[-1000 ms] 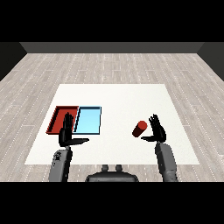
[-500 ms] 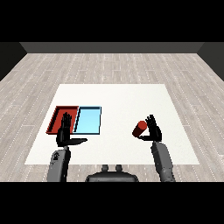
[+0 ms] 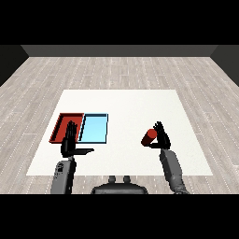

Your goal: Pick the red can and put it in the red box

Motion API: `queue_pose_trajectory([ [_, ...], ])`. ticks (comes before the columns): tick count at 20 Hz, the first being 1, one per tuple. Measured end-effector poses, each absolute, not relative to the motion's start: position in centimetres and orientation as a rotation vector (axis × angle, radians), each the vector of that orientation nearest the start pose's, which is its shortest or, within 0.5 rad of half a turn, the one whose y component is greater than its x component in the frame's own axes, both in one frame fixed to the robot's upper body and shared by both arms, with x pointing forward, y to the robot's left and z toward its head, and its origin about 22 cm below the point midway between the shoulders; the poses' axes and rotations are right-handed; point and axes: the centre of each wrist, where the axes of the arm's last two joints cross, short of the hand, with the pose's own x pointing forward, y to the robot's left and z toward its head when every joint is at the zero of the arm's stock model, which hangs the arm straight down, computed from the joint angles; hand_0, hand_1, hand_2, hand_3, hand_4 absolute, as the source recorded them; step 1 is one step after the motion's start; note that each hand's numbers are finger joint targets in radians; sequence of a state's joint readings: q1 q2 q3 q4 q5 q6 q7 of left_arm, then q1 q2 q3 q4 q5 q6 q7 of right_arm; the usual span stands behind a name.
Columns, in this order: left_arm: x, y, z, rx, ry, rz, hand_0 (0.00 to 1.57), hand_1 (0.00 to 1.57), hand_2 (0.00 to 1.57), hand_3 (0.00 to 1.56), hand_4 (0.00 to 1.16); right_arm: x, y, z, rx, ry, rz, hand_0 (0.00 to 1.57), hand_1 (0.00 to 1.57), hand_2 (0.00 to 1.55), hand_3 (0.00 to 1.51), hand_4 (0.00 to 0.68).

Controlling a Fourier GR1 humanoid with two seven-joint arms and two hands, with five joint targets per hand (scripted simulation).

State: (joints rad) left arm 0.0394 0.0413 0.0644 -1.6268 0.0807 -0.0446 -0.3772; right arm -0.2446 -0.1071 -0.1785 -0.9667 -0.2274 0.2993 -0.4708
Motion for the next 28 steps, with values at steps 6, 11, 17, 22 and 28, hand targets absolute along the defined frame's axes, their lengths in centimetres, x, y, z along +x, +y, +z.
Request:
queue_pose_trajectory([
  [6, 23.2, 25.9, 0.7, 0.024, -1.980, 0.065, 0.00, 0.00, 0.00, 0.00, 0.00, 29.3, -27.1, -7.3, 0.270, -1.702, -0.116, 0.00, 0.00, 0.00, 0.00, 0.000],
  [11, 23.3, 25.7, 0.8, 0.015, -1.971, 0.060, 0.00, 0.00, 0.00, 0.00, 0.00, 29.5, -27.1, -7.0, 0.261, -1.696, -0.115, 0.00, 0.00, 0.00, 0.00, 0.000],
  [17, 23.1, 25.3, 0.8, 0.015, -1.979, 0.062, 0.00, 0.00, 0.00, 0.00, 0.00, 29.7, -27.1, -6.9, 0.267, -1.675, -0.115, 0.00, 0.00, 0.00, 0.00, 0.000],
  [22, 23.0, 25.9, 1.2, 0.016, -1.979, 0.060, 0.00, 0.00, 0.00, 0.00, 0.00, 30.3, -26.6, -7.6, 0.255, -1.676, -0.111, 0.00, 0.00, 0.00, 0.00, 0.000],
  [28, 23.6, 25.9, 1.6, 0.019, -1.977, 0.061, 0.00, 0.00, 0.00, 0.00, 0.00, 30.9, -26.2, -7.1, 0.254, -1.669, -0.095, 0.00, 0.00, 0.00, 0.00, 0.000],
])
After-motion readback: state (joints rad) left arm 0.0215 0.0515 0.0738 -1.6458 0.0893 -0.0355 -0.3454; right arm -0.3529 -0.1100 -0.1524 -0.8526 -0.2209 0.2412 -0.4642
